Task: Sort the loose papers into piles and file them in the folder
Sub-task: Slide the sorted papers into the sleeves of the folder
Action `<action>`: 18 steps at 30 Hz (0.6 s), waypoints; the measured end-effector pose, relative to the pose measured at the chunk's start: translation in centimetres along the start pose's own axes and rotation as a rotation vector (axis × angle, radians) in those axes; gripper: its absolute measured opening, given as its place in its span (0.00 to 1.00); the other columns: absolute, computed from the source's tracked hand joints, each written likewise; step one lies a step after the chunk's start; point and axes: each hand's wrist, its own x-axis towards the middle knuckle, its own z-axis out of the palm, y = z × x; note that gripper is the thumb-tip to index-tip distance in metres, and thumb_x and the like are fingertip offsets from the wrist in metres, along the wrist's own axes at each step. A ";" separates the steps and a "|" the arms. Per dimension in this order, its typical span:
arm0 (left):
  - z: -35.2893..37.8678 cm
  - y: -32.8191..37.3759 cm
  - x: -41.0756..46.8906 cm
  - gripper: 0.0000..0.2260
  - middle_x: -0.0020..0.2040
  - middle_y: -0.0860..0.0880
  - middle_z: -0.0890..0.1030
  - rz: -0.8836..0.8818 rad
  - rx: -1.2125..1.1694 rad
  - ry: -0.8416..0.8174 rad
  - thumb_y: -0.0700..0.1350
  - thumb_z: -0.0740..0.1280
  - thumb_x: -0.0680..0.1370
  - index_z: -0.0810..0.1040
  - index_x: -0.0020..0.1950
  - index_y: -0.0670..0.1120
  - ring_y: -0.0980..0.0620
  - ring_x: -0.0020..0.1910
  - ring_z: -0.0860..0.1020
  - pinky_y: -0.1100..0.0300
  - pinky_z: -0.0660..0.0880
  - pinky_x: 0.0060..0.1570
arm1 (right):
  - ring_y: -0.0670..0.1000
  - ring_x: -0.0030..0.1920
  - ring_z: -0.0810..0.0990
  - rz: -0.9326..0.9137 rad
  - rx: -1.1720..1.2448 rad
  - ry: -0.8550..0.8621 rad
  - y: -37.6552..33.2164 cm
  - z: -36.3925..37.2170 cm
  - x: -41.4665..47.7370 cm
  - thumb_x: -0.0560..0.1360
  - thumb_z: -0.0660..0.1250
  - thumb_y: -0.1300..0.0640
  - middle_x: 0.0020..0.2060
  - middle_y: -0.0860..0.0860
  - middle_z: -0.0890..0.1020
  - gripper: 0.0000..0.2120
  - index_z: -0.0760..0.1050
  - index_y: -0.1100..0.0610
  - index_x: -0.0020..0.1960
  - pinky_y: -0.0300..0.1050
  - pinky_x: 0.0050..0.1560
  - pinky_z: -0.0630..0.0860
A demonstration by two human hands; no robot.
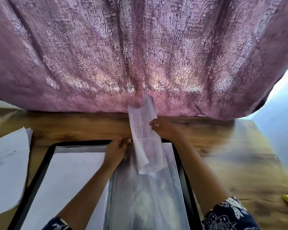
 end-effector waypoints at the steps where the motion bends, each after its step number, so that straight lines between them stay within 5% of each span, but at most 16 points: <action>1: -0.1 0.7 -0.2 0.08 0.43 0.54 0.83 -0.029 -0.090 0.029 0.49 0.63 0.81 0.80 0.46 0.50 0.58 0.44 0.81 0.60 0.74 0.45 | 0.50 0.40 0.73 -0.022 -0.040 0.001 0.2 -0.2 -0.3 0.80 0.60 0.61 0.46 0.51 0.74 0.12 0.76 0.62 0.61 0.31 0.34 0.70; 3: -0.3 1.9 0.0 0.14 0.43 0.55 0.84 -0.119 -0.309 0.043 0.56 0.60 0.80 0.81 0.49 0.50 0.59 0.43 0.81 0.63 0.76 0.46 | 0.51 0.44 0.75 -0.026 -0.043 0.001 0.7 -0.6 -0.8 0.79 0.59 0.64 0.52 0.52 0.74 0.14 0.75 0.59 0.62 0.34 0.37 0.72; 5: -1.0 2.4 0.6 0.17 0.43 0.58 0.84 -0.145 -0.392 -0.065 0.62 0.64 0.74 0.80 0.52 0.52 0.59 0.44 0.82 0.65 0.77 0.45 | 0.48 0.39 0.74 -0.008 0.017 0.005 1.1 -0.8 -1.2 0.78 0.58 0.66 0.50 0.52 0.75 0.14 0.75 0.57 0.62 0.30 0.31 0.70; 8: -1.9 1.7 1.8 0.22 0.51 0.53 0.84 -0.127 -0.098 -0.193 0.57 0.71 0.72 0.76 0.62 0.48 0.53 0.49 0.83 0.55 0.81 0.50 | 0.50 0.43 0.76 0.031 0.156 0.032 2.0 -0.8 -1.3 0.76 0.57 0.69 0.53 0.54 0.76 0.17 0.76 0.56 0.58 0.36 0.35 0.73; 12: -2.7 0.5 2.8 0.22 0.59 0.50 0.81 -0.048 0.159 -0.161 0.49 0.71 0.76 0.72 0.68 0.47 0.49 0.55 0.81 0.50 0.78 0.56 | 0.63 0.52 0.80 0.129 0.375 0.029 3.4 -0.8 -1.4 0.74 0.57 0.73 0.56 0.62 0.79 0.19 0.77 0.53 0.52 0.60 0.53 0.78; 14: -3.0 0.1 3.5 0.17 0.58 0.49 0.80 -0.038 0.292 -0.226 0.47 0.71 0.76 0.75 0.64 0.47 0.47 0.55 0.79 0.53 0.77 0.54 | 0.56 0.49 0.80 0.163 0.479 0.005 3.6 -0.9 -1.4 0.74 0.56 0.75 0.56 0.60 0.79 0.19 0.75 0.56 0.55 0.52 0.46 0.80; 16: -3.5 -0.1 4.2 0.05 0.51 0.48 0.82 -0.090 0.284 -0.311 0.44 0.72 0.75 0.80 0.49 0.46 0.46 0.52 0.81 0.57 0.77 0.48 | 0.52 0.47 0.80 0.185 0.534 -0.004 3.8 -0.9 -1.4 0.74 0.56 0.76 0.55 0.58 0.78 0.19 0.75 0.58 0.56 0.43 0.40 0.78; 18: -4.2 0.2 4.7 0.05 0.47 0.48 0.84 -0.129 0.242 -0.408 0.48 0.73 0.74 0.80 0.41 0.48 0.49 0.46 0.82 0.57 0.78 0.46 | 0.54 0.51 0.78 0.214 0.497 0.005 4.4 -0.6 -1.2 0.73 0.56 0.76 0.57 0.58 0.78 0.18 0.76 0.60 0.55 0.40 0.40 0.77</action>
